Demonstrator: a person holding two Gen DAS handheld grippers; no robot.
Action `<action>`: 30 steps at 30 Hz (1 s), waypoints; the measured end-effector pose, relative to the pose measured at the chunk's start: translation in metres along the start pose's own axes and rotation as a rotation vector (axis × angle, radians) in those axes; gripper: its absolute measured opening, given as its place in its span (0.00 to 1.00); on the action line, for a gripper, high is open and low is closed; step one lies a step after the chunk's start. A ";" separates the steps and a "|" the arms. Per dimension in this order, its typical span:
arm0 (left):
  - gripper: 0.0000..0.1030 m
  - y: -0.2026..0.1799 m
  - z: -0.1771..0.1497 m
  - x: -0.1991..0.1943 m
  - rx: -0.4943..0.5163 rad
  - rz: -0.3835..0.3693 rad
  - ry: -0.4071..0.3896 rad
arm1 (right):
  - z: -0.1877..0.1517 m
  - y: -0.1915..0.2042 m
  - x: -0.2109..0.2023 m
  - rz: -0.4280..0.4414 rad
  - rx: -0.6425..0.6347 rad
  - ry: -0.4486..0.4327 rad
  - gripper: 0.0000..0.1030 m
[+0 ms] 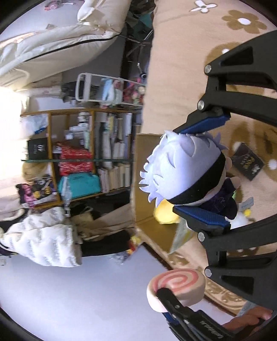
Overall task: Organize soft objects
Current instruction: 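Lift the pink cushion with the left tool while the right tool lifts the doll toward the box, then lower both tools into the box and open them to drop cushion and doll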
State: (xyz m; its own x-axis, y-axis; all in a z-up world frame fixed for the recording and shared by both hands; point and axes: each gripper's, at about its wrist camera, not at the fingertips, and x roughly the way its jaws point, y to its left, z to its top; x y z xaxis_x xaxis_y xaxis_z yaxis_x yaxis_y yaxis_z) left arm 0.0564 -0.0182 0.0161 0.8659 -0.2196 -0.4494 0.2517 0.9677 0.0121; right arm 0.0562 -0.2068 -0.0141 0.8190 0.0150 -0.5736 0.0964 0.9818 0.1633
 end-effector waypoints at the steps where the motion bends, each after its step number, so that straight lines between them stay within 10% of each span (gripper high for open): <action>1: 0.29 -0.001 0.001 -0.002 0.003 0.000 -0.010 | 0.003 0.000 -0.002 -0.002 -0.002 -0.014 0.66; 18: 0.29 -0.015 0.046 0.027 0.061 -0.014 -0.105 | 0.059 -0.001 -0.003 -0.031 -0.149 -0.157 0.66; 30: 0.30 -0.029 0.048 0.069 0.081 -0.027 -0.064 | 0.056 -0.024 0.037 -0.009 -0.083 -0.071 0.66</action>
State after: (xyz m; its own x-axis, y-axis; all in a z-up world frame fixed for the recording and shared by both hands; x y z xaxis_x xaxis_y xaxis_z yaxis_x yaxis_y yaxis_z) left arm 0.1296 -0.0670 0.0280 0.8834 -0.2553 -0.3929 0.3073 0.9487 0.0743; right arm 0.1157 -0.2403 0.0055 0.8564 -0.0047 -0.5163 0.0594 0.9942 0.0894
